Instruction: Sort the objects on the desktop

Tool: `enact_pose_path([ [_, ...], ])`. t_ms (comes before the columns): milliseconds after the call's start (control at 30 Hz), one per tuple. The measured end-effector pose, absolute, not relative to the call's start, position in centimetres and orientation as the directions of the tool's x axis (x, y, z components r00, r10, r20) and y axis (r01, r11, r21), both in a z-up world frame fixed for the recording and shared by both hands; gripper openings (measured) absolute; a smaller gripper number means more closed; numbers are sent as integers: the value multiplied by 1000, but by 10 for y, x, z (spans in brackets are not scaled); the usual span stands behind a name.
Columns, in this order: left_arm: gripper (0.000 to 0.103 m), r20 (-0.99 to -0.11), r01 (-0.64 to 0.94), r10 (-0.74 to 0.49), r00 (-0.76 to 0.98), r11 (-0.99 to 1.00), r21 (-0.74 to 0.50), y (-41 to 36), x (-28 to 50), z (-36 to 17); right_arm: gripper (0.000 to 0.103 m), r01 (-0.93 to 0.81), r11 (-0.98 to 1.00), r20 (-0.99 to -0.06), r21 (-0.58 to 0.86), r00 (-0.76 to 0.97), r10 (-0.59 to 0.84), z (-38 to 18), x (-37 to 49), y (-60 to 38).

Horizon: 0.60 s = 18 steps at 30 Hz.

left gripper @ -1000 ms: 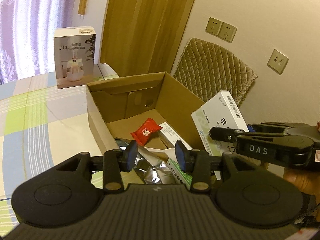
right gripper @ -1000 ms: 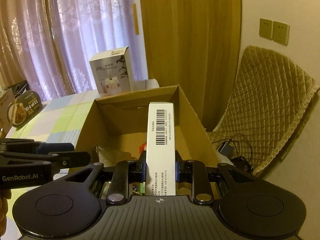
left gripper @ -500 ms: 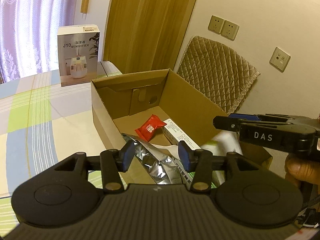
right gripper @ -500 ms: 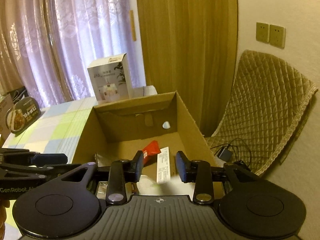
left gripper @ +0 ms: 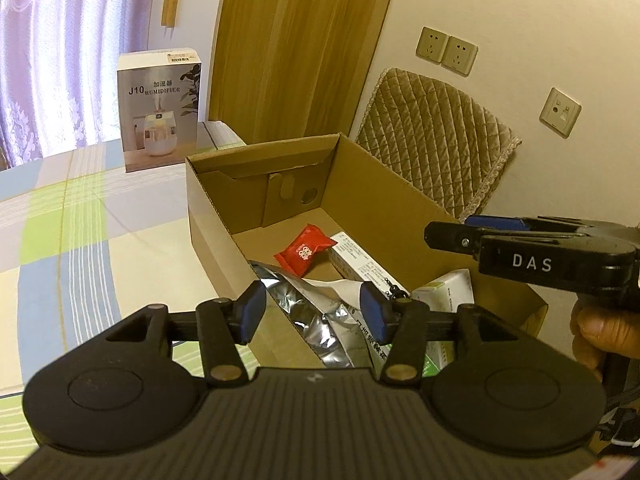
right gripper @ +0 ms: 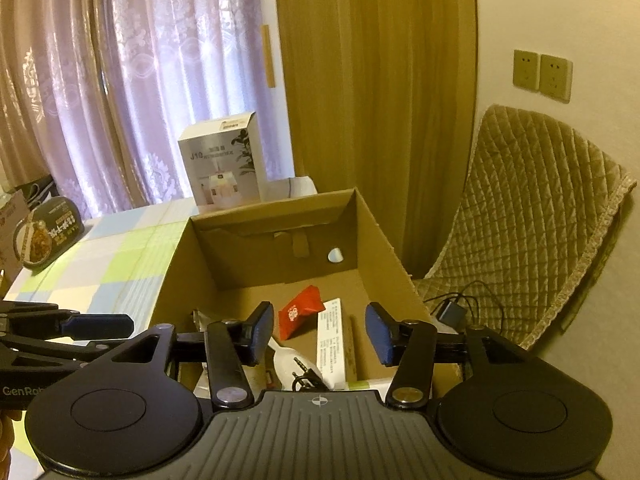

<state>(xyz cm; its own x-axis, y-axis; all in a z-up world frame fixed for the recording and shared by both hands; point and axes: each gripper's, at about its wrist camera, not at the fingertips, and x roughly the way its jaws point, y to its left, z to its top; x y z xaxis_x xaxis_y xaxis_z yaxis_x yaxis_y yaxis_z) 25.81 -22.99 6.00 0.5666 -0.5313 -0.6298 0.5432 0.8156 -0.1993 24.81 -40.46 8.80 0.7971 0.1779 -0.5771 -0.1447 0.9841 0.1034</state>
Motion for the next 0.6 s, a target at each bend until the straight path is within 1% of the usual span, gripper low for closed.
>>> enact_pose_path([
  [33,47,-632,542,-527,568,817,-195,-229,257,60,59,-144,984,-576,109,797,181,88,247,-405],
  [100,51,-635,540,-520,571,821,-186,-227,253,61,70,-143,983,-569,118,801,185,89,243,-407],
  [133,53,-637,539,-517,572,822,-183,-226,251,61,72,-143,982,-563,122,805,187,89,239,-408],
  [200,62,-640,538,-509,576,825,-172,-223,244,62,79,-151,979,-546,134,813,200,92,231,-409],
  [233,65,-639,537,-505,580,827,-166,-220,240,62,81,-153,978,-539,139,817,205,93,226,-410],
  [300,68,-641,536,-499,583,830,-158,-216,231,63,88,-156,976,-521,151,827,212,96,214,-411],
  [333,70,-642,533,-495,585,832,-156,-213,226,64,90,-159,975,-511,155,832,217,97,206,-412],
  [400,80,-640,520,-477,603,843,-138,-209,214,66,96,-167,974,-491,154,843,222,100,189,-412],
  [433,82,-635,512,-465,618,850,-124,-207,207,68,97,-166,975,-485,150,847,219,101,181,-412],
  [500,91,-623,497,-447,642,861,-106,-201,193,72,101,-159,977,-488,145,847,211,101,166,-411],
  [533,93,-618,491,-444,649,865,-106,-198,186,74,101,-155,976,-492,150,845,210,100,157,-412],
  [600,101,-612,469,-433,662,876,-112,-192,172,77,101,-147,977,-504,156,838,207,100,142,-412],
])
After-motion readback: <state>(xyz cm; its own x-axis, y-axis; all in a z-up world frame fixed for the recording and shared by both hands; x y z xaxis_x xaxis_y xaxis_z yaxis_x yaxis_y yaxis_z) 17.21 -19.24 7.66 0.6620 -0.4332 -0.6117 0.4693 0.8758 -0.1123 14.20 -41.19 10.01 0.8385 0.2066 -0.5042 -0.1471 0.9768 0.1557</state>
